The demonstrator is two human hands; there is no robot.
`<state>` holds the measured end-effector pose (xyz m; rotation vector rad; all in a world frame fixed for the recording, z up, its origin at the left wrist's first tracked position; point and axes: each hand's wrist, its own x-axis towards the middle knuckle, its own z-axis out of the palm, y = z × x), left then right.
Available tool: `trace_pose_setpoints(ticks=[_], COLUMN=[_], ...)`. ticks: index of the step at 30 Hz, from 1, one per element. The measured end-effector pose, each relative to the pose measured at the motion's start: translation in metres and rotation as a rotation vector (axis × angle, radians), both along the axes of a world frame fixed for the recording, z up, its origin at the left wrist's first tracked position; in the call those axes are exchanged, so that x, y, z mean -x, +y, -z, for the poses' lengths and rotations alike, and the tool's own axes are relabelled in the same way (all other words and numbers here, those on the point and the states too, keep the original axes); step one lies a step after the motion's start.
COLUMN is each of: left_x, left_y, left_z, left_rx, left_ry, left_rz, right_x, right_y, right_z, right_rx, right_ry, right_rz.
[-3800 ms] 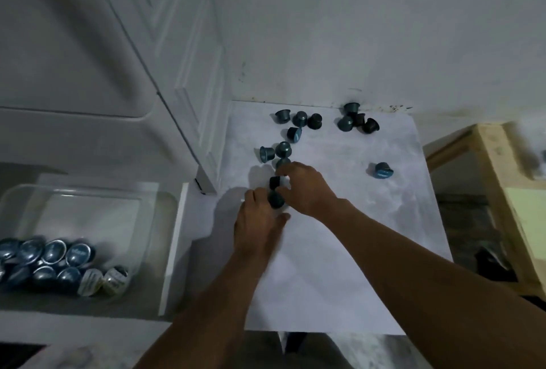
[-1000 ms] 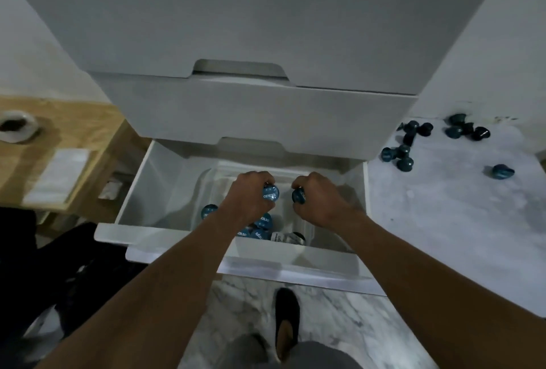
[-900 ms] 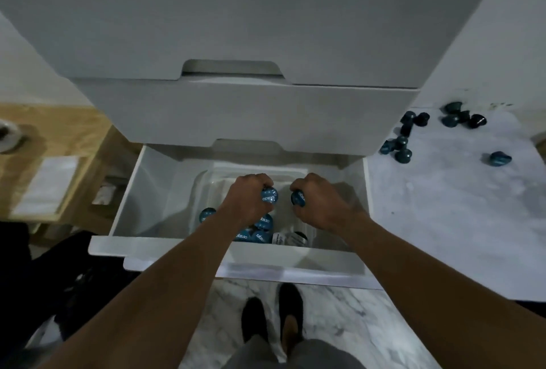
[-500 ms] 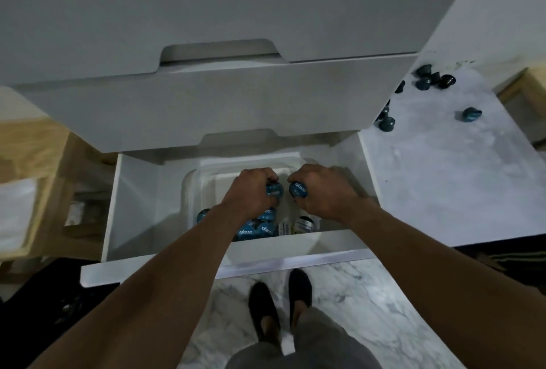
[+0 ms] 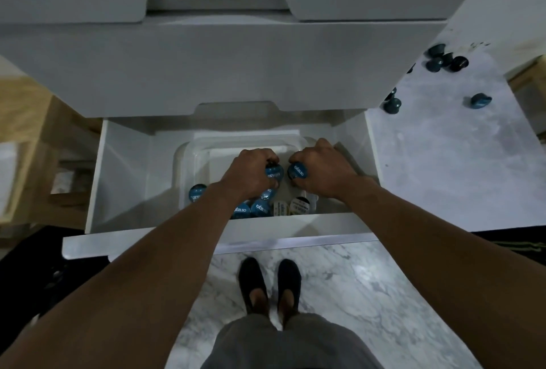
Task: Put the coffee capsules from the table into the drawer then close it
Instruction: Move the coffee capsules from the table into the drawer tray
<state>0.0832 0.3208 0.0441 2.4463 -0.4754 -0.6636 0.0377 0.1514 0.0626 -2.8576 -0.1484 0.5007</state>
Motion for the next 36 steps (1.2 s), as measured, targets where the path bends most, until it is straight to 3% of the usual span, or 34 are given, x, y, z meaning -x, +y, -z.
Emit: trace_pose_setpoints(ticks=[15,36], left_x=[-0.008,0.005], left_y=[-0.001,-0.005], left_z=[-0.004,-0.011], left_rx=[-0.018,-0.146], left_ry=[0.033,0.021], left_rz=[-0.019,0.187], right_x=[-0.001,0.014], right_y=[-0.002,0.004], right_z=[-0.002,-0.028], right_rx=[-0.072,-0.01], right_ry=[0.03,0.082], right_rz=[0.056,-0.004])
